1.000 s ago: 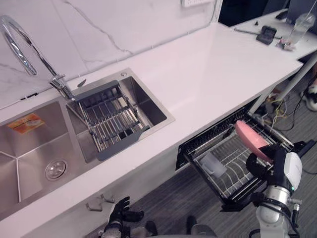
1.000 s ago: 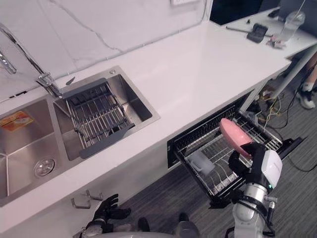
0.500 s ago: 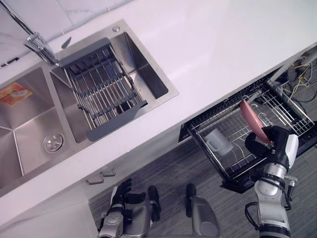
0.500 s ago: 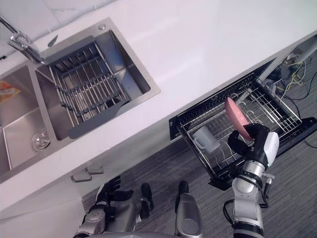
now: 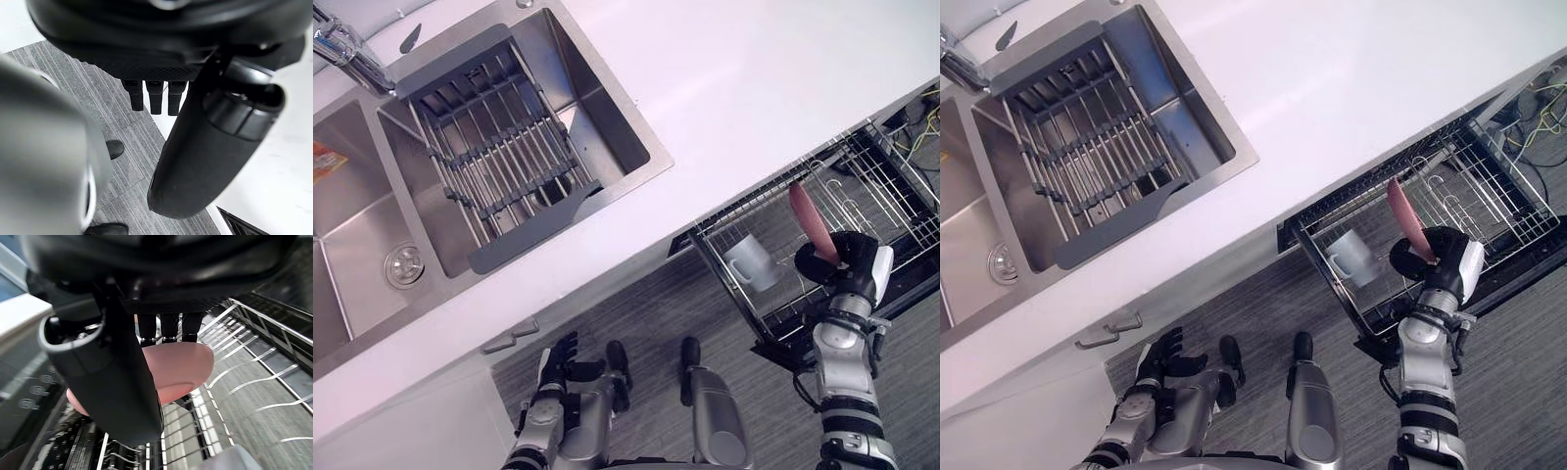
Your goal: Walk over to the sink, pick up the cup, carry it to the dishwasher, place the cup inside the dishwasher, then close the dishwasher door
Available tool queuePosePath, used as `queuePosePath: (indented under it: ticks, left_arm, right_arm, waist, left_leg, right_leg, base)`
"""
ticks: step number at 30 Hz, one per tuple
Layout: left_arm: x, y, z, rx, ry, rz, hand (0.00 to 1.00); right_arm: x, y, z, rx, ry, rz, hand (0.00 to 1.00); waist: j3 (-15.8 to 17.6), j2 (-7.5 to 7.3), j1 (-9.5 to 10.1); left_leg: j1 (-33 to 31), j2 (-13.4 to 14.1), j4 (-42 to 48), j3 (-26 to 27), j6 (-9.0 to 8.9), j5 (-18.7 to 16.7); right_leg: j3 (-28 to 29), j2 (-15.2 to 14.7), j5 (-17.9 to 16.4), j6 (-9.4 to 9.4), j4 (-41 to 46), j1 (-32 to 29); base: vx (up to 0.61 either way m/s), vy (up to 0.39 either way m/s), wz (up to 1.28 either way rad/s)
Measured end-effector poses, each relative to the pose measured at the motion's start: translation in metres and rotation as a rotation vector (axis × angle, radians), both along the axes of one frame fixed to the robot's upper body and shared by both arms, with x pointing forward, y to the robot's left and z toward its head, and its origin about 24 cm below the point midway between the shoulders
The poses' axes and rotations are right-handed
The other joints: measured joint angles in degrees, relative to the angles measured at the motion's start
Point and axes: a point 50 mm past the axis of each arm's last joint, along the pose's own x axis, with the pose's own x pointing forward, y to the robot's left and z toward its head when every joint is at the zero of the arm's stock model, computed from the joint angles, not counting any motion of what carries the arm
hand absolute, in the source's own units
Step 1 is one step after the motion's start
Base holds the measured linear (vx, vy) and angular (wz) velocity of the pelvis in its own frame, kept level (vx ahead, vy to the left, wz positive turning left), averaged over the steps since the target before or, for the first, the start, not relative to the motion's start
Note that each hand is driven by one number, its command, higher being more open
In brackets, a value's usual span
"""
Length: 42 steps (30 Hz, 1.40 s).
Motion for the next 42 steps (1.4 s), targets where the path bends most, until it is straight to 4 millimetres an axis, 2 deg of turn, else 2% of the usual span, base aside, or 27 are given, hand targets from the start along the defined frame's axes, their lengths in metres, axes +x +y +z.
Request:
queuePosePath:
  ticks: [5,12,19,23,27,31,35,37,42]
  left_arm:
    - [0.012,-0.014,0.006,-0.042,-0.031,-0.002,0.9]
    - [0.015,-0.021,0.007,-0.06,-0.038,-0.004,0.9]
    - [0.018,-0.022,0.009,-0.057,-0.043,0.003,0.9]
    - [0.017,-0.022,0.008,-0.057,-0.034,0.001,0.9]
    - [0.015,-0.021,0.006,-0.044,-0.015,-0.013,0.9]
    - [0.006,-0.016,0.0,-0.04,0.018,-0.008,0.9]
    - [-0.006,-0.016,-0.006,-0.034,0.055,-0.025,0.9]
    - [-0.012,-0.015,-0.009,-0.038,0.076,-0.022,0.9]
    - [-0.025,-0.01,-0.014,-0.045,0.109,0.011,0.9]
  right_arm:
    - [0.005,-0.008,-0.004,0.078,0.009,-0.053,0.9]
    - [0.004,-0.005,-0.004,0.097,-0.001,-0.063,0.9]
    - [-0.018,0.01,0.027,0.036,-0.18,-0.074,0.9]
    - [-0.033,0.014,0.035,0.007,-0.228,-0.088,0.9]
    - [-0.057,0.021,0.022,0.024,-0.197,-0.111,0.9]
    - [-0.084,0.027,0.002,0.089,-0.16,-0.144,0.9]
    - [-0.113,0.021,-0.018,0.17,-0.112,-0.211,0.9]
    - [-0.121,0.019,-0.023,0.208,-0.099,-0.217,0.9]
    - [-0.136,0.015,-0.039,0.35,-0.12,-0.243,0.9]
  waist:
    - [1.6,-0.04,0.3]
    - [1.9,-0.25,0.29]
    - [2.2,-0.69,1.02]
    - [2.1,-1.09,1.03]
    - [1.6,-2.05,0.82]
    - [-0.2,-4.04,-0.34]
    - [-2.8,-4.34,-0.94]
    - [-4.2,-4.4,-1.65]
    - [-7.3,-4.41,-1.95]
  left_leg:
    - [-0.1,0.0,0.0,-0.1,-0.01,0.0]
    - [-0.1,0.3,0.0,0.1,-0.26,-0.2]
    - [1.4,0.9,-0.2,1.6,-0.69,-0.5]
    - [2.6,1.5,-0.2,2.6,-0.66,-1.3]
    - [4.3,2.2,0.2,3.5,-0.87,-2.6]
    - [6.1,2.8,0.7,4.6,-1.34,-3.7]
    - [8.0,3.1,1.7,4.9,-1.51,-5.0]
    - [8.7,3.1,1.8,5.0,-1.5,-5.5]
    - [10.1,3.5,2.5,6.2,-1.56,-6.6]
  right_leg:
    - [-0.1,0.0,0.0,-0.01,-0.1,0.0]
    - [0.2,0.4,0.1,-0.02,-0.6,0.0]
    - [1.4,1.2,0.9,0.12,-2.5,1.7]
    - [2.4,2.0,1.8,0.24,-4.5,3.0]
    - [3.3,2.7,1.9,0.32,-5.7,5.0]
    - [4.0,3.4,1.9,0.34,-7.3,7.3]
    - [4.1,3.5,1.9,0.41,-8.7,10.0]
    - [4.2,3.5,1.8,0.56,-9.3,10.9]
    - [5.4,3.8,1.8,0.67,-9.5,11.9]
  base:
    - [0.0,0.0,0.0]
    - [0.01,-0.002,-0.03]
    - [0.02,0.002,-0.1]
    - [0.0,0.009,-0.19]
    - [0.03,0.006,-0.15]
    - [0.06,-0.002,-0.14]
    - [0.07,0.019,-0.07]
    - [0.04,0.031,-0.05]
    - [0.0,0.02,-0.13]
